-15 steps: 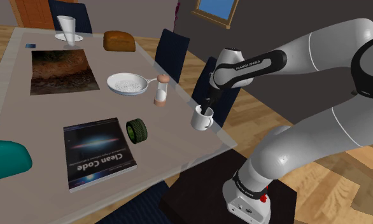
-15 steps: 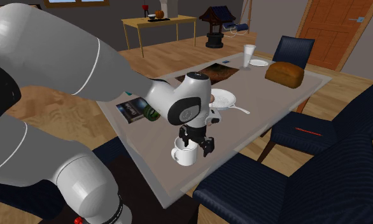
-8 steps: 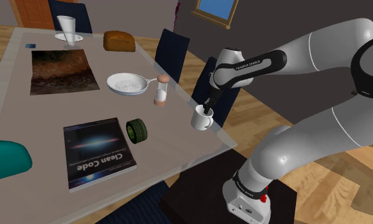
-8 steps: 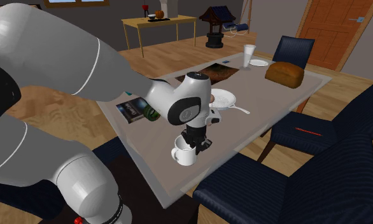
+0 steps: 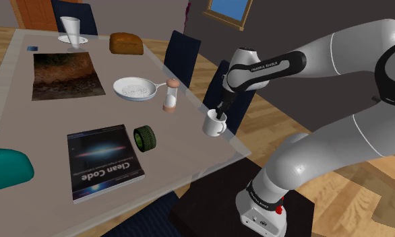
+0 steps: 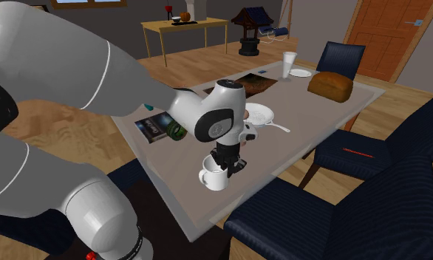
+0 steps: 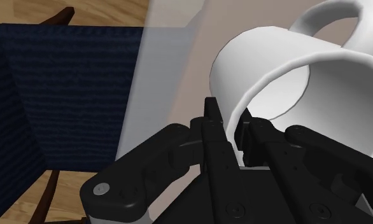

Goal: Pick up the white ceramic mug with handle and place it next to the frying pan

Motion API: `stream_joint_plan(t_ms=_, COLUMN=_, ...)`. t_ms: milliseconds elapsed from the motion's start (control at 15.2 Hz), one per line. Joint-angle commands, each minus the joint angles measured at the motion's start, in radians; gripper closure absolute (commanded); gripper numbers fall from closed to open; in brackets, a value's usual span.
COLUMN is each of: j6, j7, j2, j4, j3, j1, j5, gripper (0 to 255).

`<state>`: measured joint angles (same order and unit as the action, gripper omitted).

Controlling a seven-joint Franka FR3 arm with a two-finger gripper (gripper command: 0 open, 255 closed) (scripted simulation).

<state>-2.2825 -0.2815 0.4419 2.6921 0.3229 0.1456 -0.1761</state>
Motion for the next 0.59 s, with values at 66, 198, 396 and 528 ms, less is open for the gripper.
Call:
stream_joint_plan(t_ms=66, j6=0.05, j7=0.002, j2=0.03, j4=-0.02, j3=-0.008, j1=0.002, j5=0.0, gripper=255)
stream_joint_plan(t_ms=198, j6=0.083, j7=0.003, j2=0.047, j4=-0.036, j3=-0.012, j1=0.002, j5=0.001, gripper=255)
stream_joint_plan(t_ms=396, j6=0.131, j7=0.004, j2=0.07, j4=-0.062, j3=-0.019, j1=0.002, j5=0.003, gripper=255)
stream_joint_plan(t_ms=528, j6=0.163, j7=0.005, j2=0.083, j4=-0.08, j3=-0.024, j1=0.002, j5=0.005, gripper=255)
